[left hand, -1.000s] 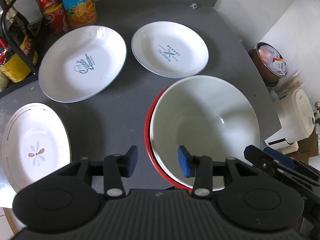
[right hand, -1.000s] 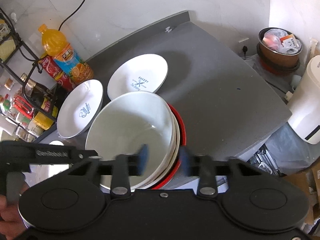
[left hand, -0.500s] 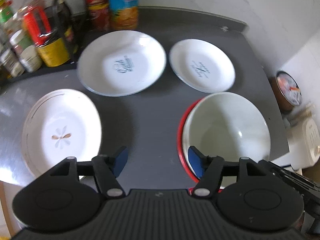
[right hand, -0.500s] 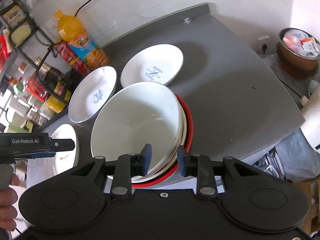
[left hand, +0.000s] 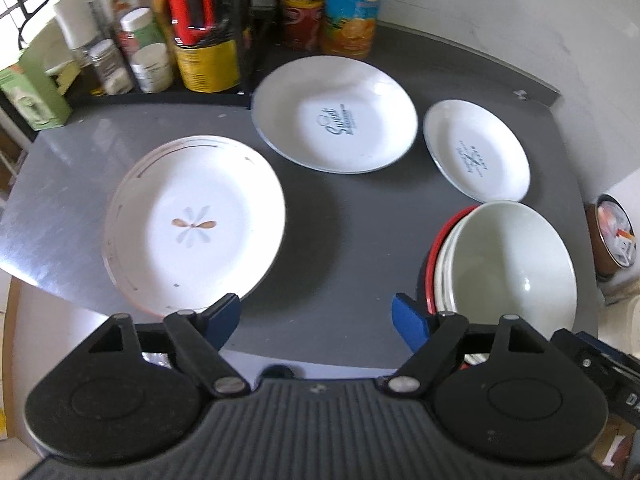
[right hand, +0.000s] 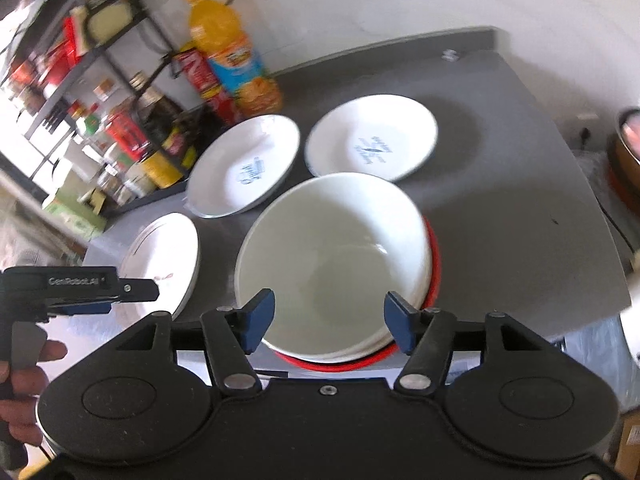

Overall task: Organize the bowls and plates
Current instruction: 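Open both grippers and pull them back from the bowl stack, then move both grippers to the rim of the white 'Sweet' plate, then close both grippers on the rim of the 'Sweet' plate, then lift the 'Sweet' plate with both grippers and carry it over the flower plate, then lower the 'Sweet' plate onto the gold-rimmed flower plate with both grippers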

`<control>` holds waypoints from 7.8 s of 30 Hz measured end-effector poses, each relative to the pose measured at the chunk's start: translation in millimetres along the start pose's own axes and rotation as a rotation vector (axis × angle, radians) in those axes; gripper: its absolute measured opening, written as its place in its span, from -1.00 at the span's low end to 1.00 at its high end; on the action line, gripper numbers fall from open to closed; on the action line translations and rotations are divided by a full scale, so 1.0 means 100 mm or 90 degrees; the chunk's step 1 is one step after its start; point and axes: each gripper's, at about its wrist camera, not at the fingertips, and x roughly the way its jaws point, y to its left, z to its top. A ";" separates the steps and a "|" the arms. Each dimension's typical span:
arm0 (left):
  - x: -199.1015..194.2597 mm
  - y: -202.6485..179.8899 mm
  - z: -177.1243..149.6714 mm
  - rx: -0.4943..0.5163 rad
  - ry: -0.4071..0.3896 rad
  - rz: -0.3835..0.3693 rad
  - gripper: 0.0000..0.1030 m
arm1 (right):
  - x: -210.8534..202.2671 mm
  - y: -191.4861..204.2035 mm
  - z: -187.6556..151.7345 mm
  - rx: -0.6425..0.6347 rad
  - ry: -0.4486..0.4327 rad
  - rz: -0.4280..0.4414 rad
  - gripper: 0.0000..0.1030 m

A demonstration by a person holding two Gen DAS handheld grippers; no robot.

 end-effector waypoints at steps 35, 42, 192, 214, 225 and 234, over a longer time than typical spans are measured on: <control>-0.04 0.82 0.29 -0.137 -0.037 0.048 0.64 | 0.68 1.02 0.65 -0.162 0.016 0.030 0.61; 0.09 1.04 0.58 -0.110 -0.041 0.035 0.64 | 0.93 1.11 0.77 -0.121 0.018 0.007 0.61; 0.50 2.14 0.35 -0.098 -0.091 -0.131 -0.83 | 1.12 1.58 0.04 0.076 -0.026 0.022 -0.82; 0.79 2.36 0.10 -0.128 -0.037 -0.110 -0.81 | 1.39 1.72 -0.12 0.064 0.015 0.006 -0.82; 0.90 2.37 0.15 -0.104 -0.020 -0.096 -0.77 | 1.46 1.75 -0.14 0.066 0.020 -0.003 -0.83; 0.99 2.30 0.22 -0.068 0.003 -0.079 -0.72 | 1.47 1.76 -0.13 0.069 0.012 -0.012 -0.83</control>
